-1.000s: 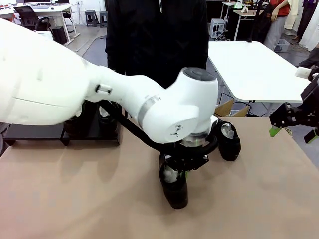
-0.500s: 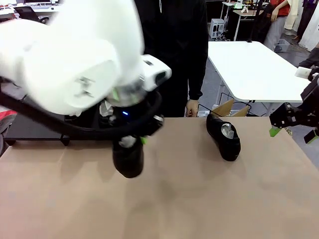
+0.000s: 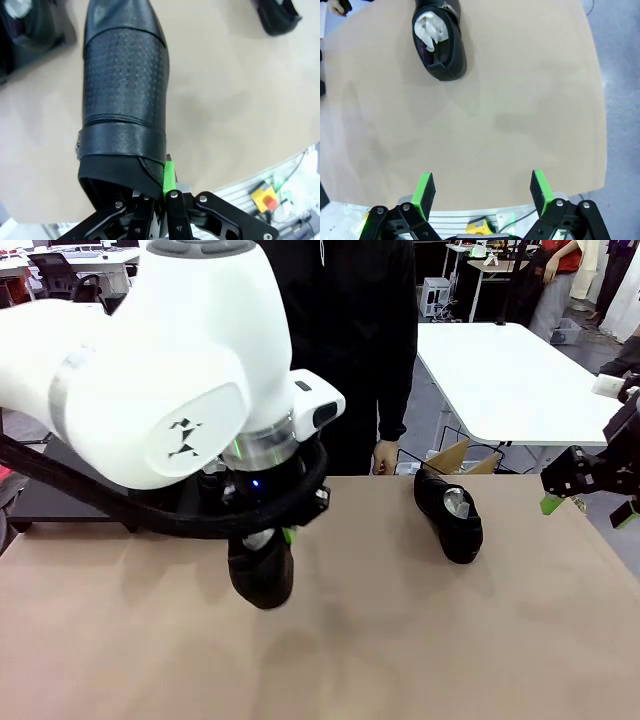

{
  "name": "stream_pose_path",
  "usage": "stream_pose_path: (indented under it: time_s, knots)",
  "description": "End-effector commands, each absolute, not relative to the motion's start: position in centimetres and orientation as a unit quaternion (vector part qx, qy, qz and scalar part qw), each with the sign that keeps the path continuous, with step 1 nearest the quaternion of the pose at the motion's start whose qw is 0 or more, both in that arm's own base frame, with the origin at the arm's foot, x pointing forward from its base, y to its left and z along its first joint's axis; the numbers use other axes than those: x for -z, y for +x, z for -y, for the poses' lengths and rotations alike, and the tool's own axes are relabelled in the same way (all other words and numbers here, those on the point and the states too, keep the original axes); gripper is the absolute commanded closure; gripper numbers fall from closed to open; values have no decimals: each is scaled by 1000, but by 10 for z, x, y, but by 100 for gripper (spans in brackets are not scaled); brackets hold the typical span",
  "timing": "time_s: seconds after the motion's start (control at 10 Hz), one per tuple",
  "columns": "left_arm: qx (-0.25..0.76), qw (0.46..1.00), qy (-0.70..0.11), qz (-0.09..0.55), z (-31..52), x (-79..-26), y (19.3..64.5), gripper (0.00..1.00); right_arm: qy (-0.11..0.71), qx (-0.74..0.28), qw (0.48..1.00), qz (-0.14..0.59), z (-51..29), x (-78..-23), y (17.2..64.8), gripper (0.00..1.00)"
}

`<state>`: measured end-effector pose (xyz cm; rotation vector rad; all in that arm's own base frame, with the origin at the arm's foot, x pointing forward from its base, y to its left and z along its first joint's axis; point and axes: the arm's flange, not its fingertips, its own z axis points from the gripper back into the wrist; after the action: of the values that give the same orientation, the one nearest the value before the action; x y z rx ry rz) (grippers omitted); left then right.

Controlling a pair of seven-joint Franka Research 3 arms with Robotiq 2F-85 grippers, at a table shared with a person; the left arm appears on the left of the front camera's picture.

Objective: Organize the shoes by placing them on the stand.
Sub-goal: Place the Shoe from the middle of the table onto the Shoes Stand.

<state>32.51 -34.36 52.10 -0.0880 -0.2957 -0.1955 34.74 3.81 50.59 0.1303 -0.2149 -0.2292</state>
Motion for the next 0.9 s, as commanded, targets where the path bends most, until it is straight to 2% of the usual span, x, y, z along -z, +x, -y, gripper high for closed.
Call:
stream_pose_path:
  time_s: [0.0,0.2,0.3,0.4,0.7,0.8]
  knots:
    - [63,959,2,275,297,-563,336,100,64,109,986,108,-37,-507,347,0]
    - [52,934,58,349,252,-586,364,100,64,109,986,108,-37,-507,347,0]
    - [42,929,43,366,225,-590,382,100,64,109,986,108,-37,-507,347,0]
    - [44,910,68,405,190,-588,406,100,64,109,986,108,-37,-507,347,0]
    - [52,921,132,363,110,-567,446,100,64,109,986,108,-37,-507,347,0]
    - [57,927,123,351,90,-562,448,100,64,109,986,108,-37,-507,347,0]
